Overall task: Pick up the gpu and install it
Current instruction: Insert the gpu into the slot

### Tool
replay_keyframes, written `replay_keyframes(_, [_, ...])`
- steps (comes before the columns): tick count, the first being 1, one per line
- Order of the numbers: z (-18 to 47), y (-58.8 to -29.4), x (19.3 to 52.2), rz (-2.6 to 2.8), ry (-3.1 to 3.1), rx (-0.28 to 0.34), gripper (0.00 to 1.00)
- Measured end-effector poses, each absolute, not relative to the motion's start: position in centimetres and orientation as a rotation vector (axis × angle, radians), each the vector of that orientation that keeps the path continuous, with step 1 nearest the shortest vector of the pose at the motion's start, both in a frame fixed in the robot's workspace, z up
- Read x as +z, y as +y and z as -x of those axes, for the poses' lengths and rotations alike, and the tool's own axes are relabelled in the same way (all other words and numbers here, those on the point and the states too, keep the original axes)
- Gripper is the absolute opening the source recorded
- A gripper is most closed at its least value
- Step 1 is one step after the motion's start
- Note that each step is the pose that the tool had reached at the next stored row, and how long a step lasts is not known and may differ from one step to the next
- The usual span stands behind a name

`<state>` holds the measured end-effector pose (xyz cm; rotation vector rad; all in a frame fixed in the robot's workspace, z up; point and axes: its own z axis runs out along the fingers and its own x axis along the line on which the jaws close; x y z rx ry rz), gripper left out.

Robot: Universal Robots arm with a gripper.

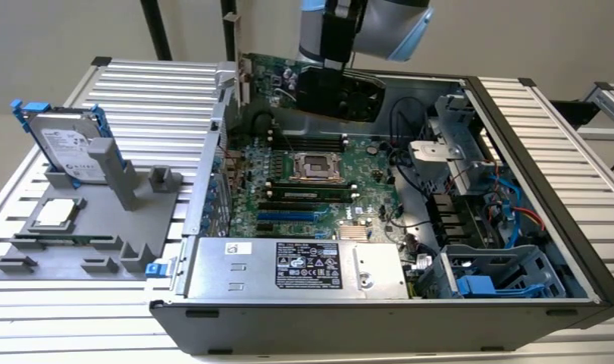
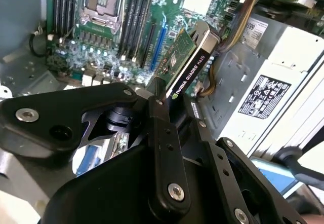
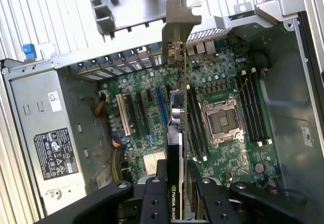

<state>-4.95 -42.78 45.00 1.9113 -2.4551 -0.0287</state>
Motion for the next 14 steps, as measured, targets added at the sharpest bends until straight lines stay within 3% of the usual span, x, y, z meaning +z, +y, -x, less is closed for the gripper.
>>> replay_keyframes(14, [4.94,-42.78,45.0,-2.034,-2.353,-0.026,0.0])
